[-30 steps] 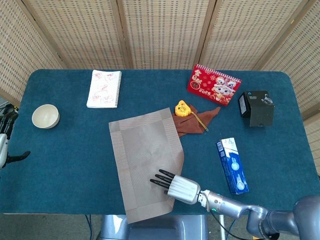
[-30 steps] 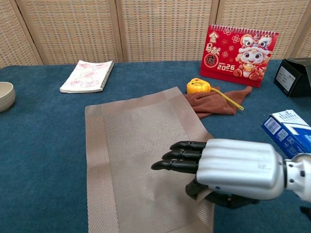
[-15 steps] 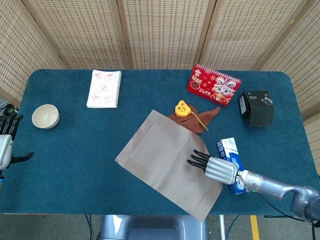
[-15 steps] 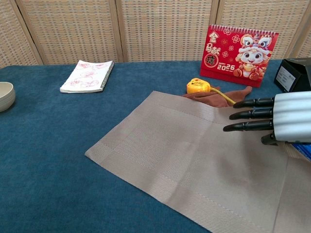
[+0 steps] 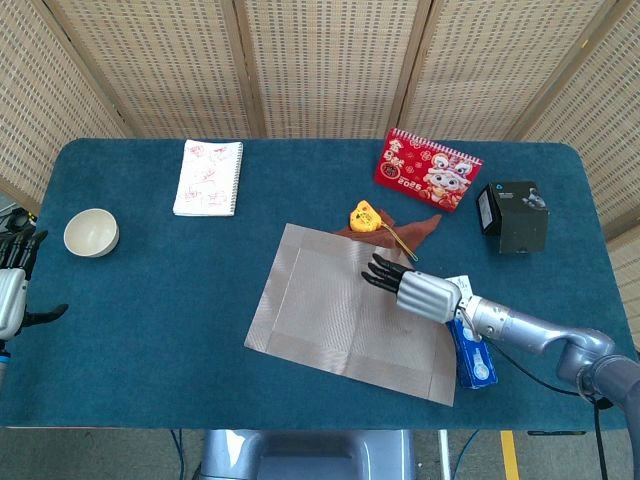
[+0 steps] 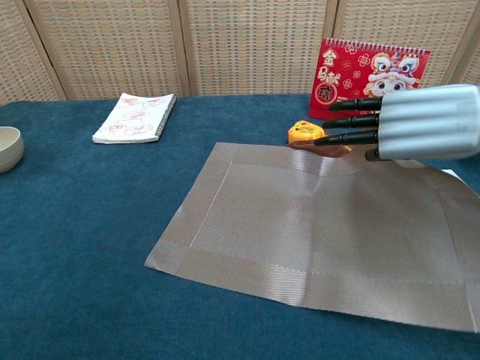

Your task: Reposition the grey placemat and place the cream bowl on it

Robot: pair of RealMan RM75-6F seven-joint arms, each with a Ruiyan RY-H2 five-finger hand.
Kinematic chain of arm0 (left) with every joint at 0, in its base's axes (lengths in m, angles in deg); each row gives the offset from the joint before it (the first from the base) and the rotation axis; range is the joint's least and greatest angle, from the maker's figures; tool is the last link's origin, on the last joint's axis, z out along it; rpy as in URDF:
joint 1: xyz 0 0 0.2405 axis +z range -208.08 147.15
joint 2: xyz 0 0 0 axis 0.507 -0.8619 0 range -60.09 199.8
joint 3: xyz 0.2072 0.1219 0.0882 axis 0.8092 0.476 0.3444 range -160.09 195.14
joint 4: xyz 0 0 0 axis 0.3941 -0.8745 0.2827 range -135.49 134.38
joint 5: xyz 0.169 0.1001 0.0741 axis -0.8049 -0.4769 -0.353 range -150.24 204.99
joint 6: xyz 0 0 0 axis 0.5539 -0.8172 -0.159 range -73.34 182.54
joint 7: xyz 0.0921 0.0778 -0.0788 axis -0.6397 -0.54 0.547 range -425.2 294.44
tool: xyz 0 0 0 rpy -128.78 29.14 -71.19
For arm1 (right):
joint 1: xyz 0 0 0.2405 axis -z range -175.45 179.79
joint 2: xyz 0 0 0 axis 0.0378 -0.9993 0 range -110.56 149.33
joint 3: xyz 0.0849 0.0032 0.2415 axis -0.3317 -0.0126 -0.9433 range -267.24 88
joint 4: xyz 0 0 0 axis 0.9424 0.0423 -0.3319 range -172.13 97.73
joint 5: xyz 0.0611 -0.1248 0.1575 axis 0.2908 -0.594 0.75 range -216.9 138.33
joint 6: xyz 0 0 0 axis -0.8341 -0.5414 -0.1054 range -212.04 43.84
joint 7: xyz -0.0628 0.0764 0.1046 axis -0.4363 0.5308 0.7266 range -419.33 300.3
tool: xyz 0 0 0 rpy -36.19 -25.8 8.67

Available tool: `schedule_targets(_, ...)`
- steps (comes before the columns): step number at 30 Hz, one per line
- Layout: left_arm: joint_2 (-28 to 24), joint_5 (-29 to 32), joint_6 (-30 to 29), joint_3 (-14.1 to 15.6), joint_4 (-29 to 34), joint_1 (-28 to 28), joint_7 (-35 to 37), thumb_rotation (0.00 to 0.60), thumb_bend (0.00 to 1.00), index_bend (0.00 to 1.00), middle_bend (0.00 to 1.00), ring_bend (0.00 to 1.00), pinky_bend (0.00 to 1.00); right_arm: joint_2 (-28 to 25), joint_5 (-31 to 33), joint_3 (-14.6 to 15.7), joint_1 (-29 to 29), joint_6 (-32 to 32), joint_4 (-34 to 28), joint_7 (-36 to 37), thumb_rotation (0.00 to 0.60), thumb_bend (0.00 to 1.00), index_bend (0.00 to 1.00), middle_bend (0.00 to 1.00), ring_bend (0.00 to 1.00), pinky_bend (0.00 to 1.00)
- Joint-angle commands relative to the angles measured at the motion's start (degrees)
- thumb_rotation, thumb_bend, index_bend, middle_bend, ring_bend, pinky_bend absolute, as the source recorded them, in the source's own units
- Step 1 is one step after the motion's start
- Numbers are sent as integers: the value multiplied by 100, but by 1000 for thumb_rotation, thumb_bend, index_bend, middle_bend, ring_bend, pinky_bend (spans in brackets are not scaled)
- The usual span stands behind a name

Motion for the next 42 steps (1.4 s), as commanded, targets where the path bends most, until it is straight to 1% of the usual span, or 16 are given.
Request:
schedule_targets(1,-5,0,7,1,-10,1,14,600,0,0,0,0,0,139,321,-239,18,197,124,-382,600,17,54,0,0,0)
schedule_targets(2,-5,-1,16,4,-17,-1,19,600,0,0,0,0,0,143,415,-297,60,183,85,-452,600,2,16,0,0,0)
schedule_targets(3,-4,-2,32,8,-32,-4,25,600,0,0,0,0,0,137,533,-372,131,103,9,-502,600,0,0,0,0,0)
schedule_targets(8,2,12,111,21,-96,-26,56,600,0,0,0,0,0,-25,829,-578,359,-299,-265,-583,600,0,0,0,0,0)
schedule_targets(11,10,-8,119,31,-108,-31,54,600,0,0,0,0,0,-251,896,-619,453,-520,-377,-539,600,0,0,0,0,0)
schedule_targets(14,27,-82,91,57,-70,-34,4,600,0,0,0,0,0,-552,935,-588,601,-756,-404,-411,600,0,0,0,0,0)
schedule_targets(17,74,-177,56,99,-26,-41,-95,600,0,0,0,0,0,-857,985,-536,890,-1201,-286,-164,600,0,0,0,0,0)
schedule_targets(24,128,-280,3,139,23,-43,-186,600,0,0,0,0,0,-1009,1162,-480,1307,-1645,-24,272,600,0,0,0,0,0)
schedule_targets(27,161,-388,-49,168,61,-46,-258,600,0,0,0,0,0,-1049,1434,-500,1702,-1996,65,696,600,0,0,0,0,0)
schedule_targets(31,208,-573,8,225,38,-123,-365,600,0,0,0,0,0,-1012,1799,-593,2062,-2244,53,1207,600,0,0,0,0,0)
schedule_targets(36,341,-1092,241,313,-35,-418,-488,600,0,0,0,0,0,-911,2521,-774,2689,-2479,-333,2096,600,0,0,0,0,0)
schedule_targets(38,403,-1293,327,342,-52,-535,-517,600,0,0,0,0,0,-879,2715,-813,2869,-2515,-509,2288,600,0,0,0,0,0)
schedule_targets(42,615,-1722,684,412,-54,-907,-698,600,0,0,0,0,0,-890,3189,-884,3297,-2516,-1251,2550,600,0,0,0,0,0)
